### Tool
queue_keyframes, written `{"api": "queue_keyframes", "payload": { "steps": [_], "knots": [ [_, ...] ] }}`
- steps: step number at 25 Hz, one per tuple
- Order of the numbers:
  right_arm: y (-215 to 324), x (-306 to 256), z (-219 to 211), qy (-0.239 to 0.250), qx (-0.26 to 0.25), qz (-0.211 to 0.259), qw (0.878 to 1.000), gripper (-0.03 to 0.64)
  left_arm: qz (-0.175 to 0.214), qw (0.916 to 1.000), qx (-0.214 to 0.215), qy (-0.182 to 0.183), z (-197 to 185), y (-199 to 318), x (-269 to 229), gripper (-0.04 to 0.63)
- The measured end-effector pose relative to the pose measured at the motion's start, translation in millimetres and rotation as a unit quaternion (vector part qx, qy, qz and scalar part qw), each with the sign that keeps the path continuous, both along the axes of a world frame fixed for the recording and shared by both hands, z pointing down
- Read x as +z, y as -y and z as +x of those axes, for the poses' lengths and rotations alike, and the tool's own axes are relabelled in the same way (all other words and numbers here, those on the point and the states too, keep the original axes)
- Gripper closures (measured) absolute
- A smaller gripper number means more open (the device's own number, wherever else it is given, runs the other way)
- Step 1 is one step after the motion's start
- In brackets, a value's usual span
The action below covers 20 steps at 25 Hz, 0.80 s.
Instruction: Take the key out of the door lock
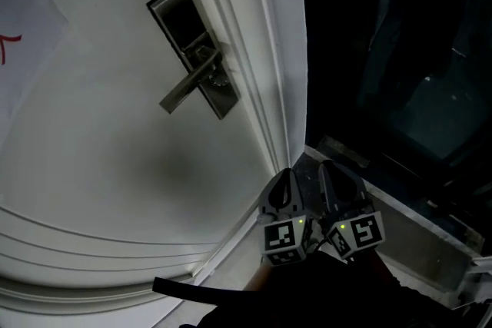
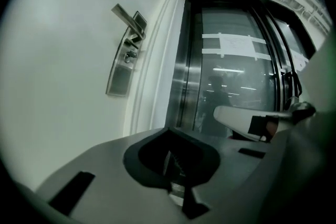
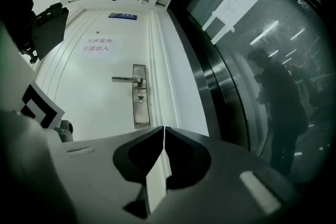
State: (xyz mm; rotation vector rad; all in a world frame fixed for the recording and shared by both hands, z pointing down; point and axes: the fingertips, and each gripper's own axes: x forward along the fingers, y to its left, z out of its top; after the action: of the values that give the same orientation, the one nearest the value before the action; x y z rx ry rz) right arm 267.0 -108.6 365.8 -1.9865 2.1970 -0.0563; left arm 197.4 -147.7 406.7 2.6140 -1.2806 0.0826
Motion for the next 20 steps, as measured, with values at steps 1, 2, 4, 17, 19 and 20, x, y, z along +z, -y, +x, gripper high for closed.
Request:
{"api": "queue_keyframes", "payload": {
  "steps": [1,2,4,17,19,20],
  "knots": [
    [7,-1,-8,-0.001,-0.01,0.0,1.0,0.615,0.0,1.0,-0.01,-0.001,-8,5,-1,0.595],
    [15,-1,-16,-0.002,-0.022,0.0,1.0,0.615,-0.001,0.9998,-0.021,-0.003,-18,11,-2,0.595],
    [30,-3,-37,-0.003,-0.05,-0.001,0.999,0.615,-0.002,0.9987,-0.05,-0.008,-39,23,-4,0.595],
    [98,-5,-151,-0.01,-0.176,0.001,0.984,0.615,0.003,0.984,-0.178,-0.015,-160,71,-4,0.595],
    [103,-3,-163,-0.01,-0.189,0.001,0.982,0.615,0.004,0.9821,-0.187,-0.018,-172,75,-4,0.595],
    [106,-2,-169,-0.01,-0.194,0.001,0.981,0.614,0.005,0.9813,-0.192,-0.018,-177,76,-3,0.595]
  ]
}}
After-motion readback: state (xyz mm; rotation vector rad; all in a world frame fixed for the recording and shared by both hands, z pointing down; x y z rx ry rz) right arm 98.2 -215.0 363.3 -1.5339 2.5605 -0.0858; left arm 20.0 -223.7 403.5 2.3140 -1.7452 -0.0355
